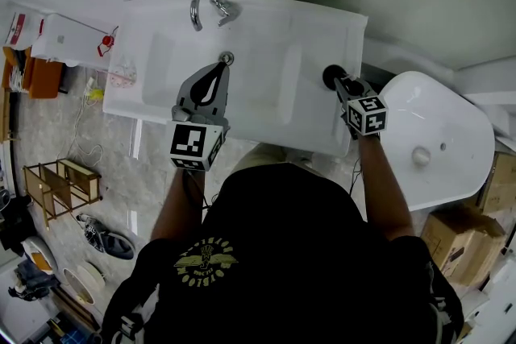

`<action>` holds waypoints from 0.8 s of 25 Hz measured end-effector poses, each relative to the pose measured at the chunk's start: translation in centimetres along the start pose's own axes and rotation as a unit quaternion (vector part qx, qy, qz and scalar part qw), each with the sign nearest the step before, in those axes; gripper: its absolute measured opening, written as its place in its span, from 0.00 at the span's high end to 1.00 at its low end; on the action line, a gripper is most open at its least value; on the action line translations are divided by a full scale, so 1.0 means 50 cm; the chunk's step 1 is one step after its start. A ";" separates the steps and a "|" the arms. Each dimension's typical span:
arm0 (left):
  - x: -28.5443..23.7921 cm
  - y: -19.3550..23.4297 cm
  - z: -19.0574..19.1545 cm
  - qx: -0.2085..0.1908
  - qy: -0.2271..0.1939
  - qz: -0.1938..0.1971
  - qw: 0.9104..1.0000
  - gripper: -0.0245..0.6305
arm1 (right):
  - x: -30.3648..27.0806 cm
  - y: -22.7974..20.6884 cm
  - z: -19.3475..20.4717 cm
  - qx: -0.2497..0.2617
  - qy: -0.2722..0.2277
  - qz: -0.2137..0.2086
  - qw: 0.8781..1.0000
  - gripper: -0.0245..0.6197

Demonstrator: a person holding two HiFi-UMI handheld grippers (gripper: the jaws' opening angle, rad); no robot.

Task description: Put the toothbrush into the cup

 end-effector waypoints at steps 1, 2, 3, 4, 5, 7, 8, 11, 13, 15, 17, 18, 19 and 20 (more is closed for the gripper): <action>0.000 0.001 0.002 -0.001 0.001 0.001 1.000 0.94 | -0.001 0.000 0.002 0.001 0.002 0.001 1.000 0.88; 0.000 0.001 0.003 -0.001 0.002 0.002 1.000 0.94 | -0.002 0.000 0.004 0.002 0.004 0.002 1.000 0.88; 0.001 0.000 0.004 0.000 0.003 0.003 1.000 0.94 | -0.004 0.000 0.006 0.004 0.006 0.003 1.000 0.88; 0.003 0.000 0.004 0.000 0.004 0.004 1.000 0.94 | -0.005 0.001 0.006 0.005 0.007 0.004 1.000 0.88; 0.005 0.002 0.005 0.001 0.004 0.004 1.000 0.94 | -0.006 0.003 0.006 0.006 0.008 0.004 1.000 0.88; 0.009 0.006 0.007 0.003 0.002 0.002 1.000 0.94 | -0.008 0.007 0.007 0.008 0.010 0.005 1.000 0.88; 0.011 0.007 0.009 0.004 0.001 0.001 1.000 0.94 | -0.009 0.008 0.008 0.009 0.011 0.005 1.000 0.87; 0.017 0.006 0.011 0.006 0.002 -0.002 1.000 0.94 | -0.007 0.007 0.010 0.009 0.010 0.005 1.000 0.82; 0.019 0.006 0.011 0.010 0.001 -0.003 1.000 0.94 | -0.007 0.007 0.007 0.009 0.007 0.006 1.000 0.78; 0.022 0.008 0.012 0.012 0.000 -0.005 1.000 0.94 | -0.009 0.007 0.004 0.012 0.004 0.010 1.000 0.75; 0.026 0.008 0.015 0.011 -0.002 -0.007 1.000 0.94 | -0.009 0.009 -0.001 0.017 -0.001 0.012 1.000 0.73; 0.029 0.007 0.015 0.011 -0.003 -0.008 1.000 0.94 | -0.007 0.010 -0.004 0.021 -0.003 0.012 1.000 0.72; 0.030 0.005 0.015 0.012 -0.003 -0.008 1.000 0.94 | -0.005 0.012 -0.009 0.026 -0.006 0.012 1.000 0.72; 0.032 0.004 0.014 0.013 -0.003 -0.008 1.000 0.94 | -0.003 0.013 -0.013 0.031 -0.009 0.011 0.999 0.72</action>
Point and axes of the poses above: the fingertips, and each gripper's own axes: x backward along the fingers, y to its left, z out of its underside, the point moved 8 cm from there along x, backward along the fingers, and after that the axes turned 15 degrees about z, right-handed, at the moved point
